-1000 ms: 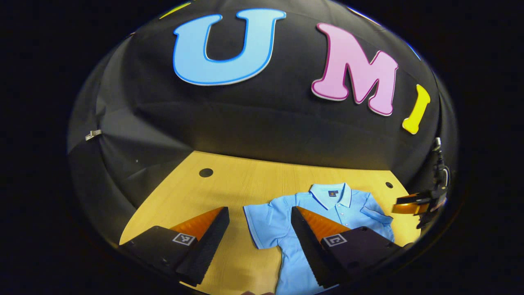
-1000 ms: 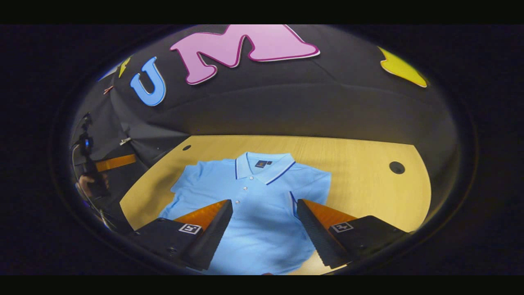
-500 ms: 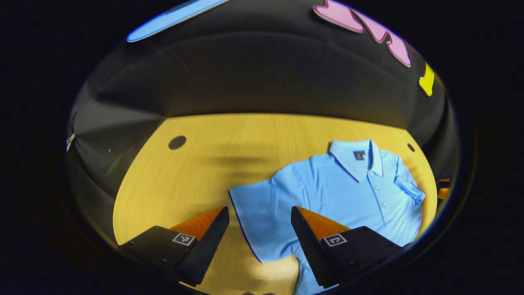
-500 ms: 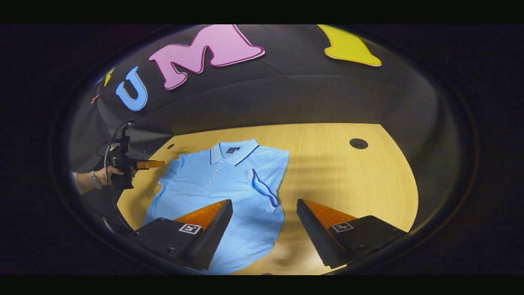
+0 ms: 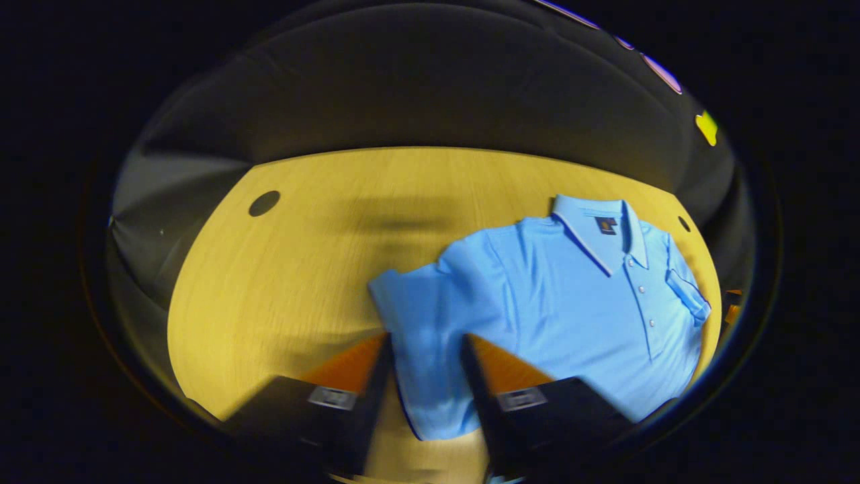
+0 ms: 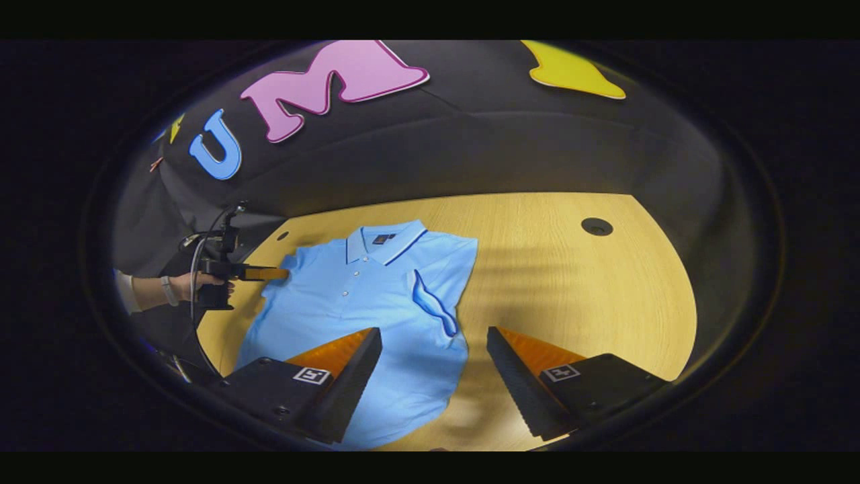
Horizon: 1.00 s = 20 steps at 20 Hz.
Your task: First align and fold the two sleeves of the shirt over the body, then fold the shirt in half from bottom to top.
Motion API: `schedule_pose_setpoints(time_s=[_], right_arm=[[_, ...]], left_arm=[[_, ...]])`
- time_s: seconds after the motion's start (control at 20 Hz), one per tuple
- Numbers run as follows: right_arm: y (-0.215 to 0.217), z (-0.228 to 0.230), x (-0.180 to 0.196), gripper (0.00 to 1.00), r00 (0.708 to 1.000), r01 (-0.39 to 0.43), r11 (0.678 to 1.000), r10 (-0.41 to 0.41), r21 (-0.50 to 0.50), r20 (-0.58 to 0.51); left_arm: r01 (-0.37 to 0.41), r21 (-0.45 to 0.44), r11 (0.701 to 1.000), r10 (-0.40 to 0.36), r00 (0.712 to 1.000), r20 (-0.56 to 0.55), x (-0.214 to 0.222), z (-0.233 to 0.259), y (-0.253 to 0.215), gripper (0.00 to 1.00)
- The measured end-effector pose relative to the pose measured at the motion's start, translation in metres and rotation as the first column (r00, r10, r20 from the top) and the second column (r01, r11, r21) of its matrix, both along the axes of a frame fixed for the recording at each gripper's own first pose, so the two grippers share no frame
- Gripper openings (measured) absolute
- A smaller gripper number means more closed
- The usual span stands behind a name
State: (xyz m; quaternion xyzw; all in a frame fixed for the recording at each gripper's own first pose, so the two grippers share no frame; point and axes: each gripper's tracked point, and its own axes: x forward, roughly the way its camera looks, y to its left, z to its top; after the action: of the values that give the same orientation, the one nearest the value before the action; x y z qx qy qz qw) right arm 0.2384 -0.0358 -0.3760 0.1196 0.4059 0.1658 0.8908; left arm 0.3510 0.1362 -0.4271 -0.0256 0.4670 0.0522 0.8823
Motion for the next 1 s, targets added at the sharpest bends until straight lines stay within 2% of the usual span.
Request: schedule_pose_setpoints(time_s=[0.1,0.5,0.6,0.7,0.85,1.0], right_arm=[[0.000,0.000,0.000,0.98,1.000,-0.007,1.000,0.007,0.002,0.007],[-0.006,0.010,0.000,0.98,0.999,0.025,1.000,-0.025,0.001,0.022],[-0.004,0.016,-0.001,0.98,0.999,0.033,0.999,-0.034,0.017,0.022],[-0.003,0.020,-0.001,0.98,0.999,0.035,0.999,-0.036,0.017,0.034],[-0.001,0.024,-0.006,0.98,0.999,0.020,1.000,-0.020,0.006,0.043],[-0.002,0.026,-0.011,0.98,0.999,0.008,1.000,-0.007,-0.002,0.046]], left_arm=[[-0.011,-0.009,1.000,0.011,1.000,0.013,0.004,-0.001,-0.008,0.09],[0.070,-0.009,0.998,-0.069,0.997,0.030,0.011,0.026,-0.035,0.06],[0.112,-0.011,0.994,-0.112,0.992,0.065,0.019,0.043,-0.049,0.06],[0.199,-0.026,0.980,-0.196,0.977,0.088,0.024,0.054,-0.075,0.06],[0.256,-0.077,0.964,-0.253,0.966,0.046,0.020,0.043,-0.110,0.06],[0.264,-0.100,0.959,-0.265,0.964,0.009,0.017,0.028,-0.129,0.07]])
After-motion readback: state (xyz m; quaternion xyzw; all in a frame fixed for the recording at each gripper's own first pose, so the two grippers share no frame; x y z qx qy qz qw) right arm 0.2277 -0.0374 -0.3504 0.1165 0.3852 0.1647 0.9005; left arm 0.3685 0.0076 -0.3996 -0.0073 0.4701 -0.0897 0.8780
